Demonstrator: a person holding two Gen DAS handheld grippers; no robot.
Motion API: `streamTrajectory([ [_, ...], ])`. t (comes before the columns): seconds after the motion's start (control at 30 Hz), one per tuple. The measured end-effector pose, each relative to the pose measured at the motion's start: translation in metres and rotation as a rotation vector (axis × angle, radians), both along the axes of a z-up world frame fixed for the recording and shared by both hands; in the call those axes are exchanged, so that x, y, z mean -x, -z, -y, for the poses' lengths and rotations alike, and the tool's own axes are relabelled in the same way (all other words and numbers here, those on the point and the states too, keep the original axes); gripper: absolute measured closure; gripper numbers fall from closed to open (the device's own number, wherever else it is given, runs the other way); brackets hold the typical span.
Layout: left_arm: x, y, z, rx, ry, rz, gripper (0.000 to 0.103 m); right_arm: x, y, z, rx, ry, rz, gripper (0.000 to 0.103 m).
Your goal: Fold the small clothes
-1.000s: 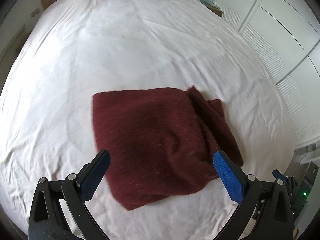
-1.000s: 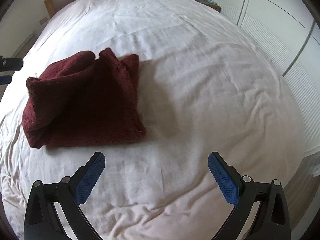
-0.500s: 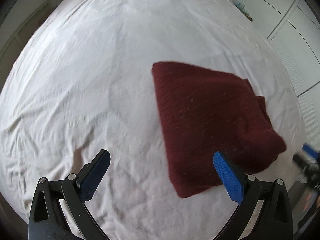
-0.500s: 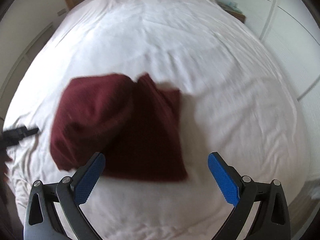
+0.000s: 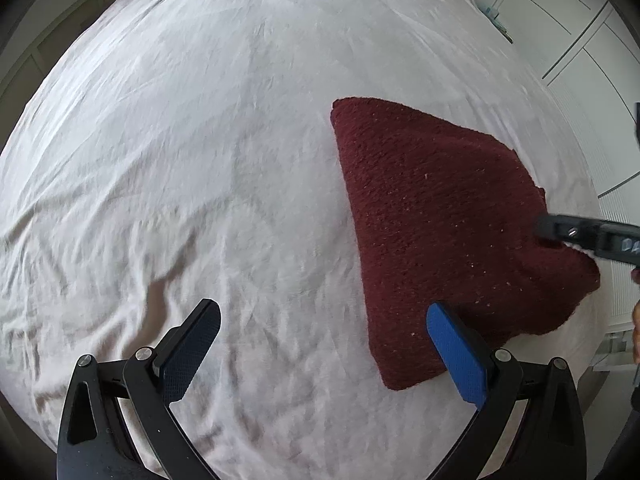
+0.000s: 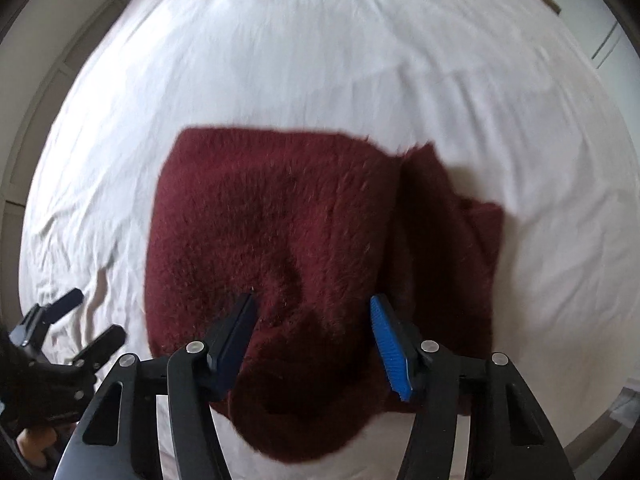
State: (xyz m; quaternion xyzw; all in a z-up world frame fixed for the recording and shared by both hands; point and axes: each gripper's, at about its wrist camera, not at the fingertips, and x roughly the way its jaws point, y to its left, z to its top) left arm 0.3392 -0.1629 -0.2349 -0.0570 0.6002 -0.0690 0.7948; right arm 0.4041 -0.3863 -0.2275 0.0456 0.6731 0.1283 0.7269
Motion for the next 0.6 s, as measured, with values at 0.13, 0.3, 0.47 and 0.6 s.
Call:
streamTrajectory([
  [0.13,-0.001,0.004,0.001,0.001,0.012,-0.009,0.001,0.006,0.026,0.001,0.001,0.022,-0.077,0.043],
  [0.3,-0.001,0.009,0.001,-0.008,0.022,-0.013,0.001,0.015,0.040,0.009,-0.049,0.022,-0.097,0.069],
  [0.47,-0.002,0.010,0.002,-0.010,0.020,-0.019,0.001,0.024,0.044,0.024,-0.058,0.042,-0.043,0.086],
  [0.6,-0.002,0.010,0.005,-0.022,0.037,-0.020,0.001,0.033,0.034,0.042,-0.074,0.074,0.026,0.088],
])
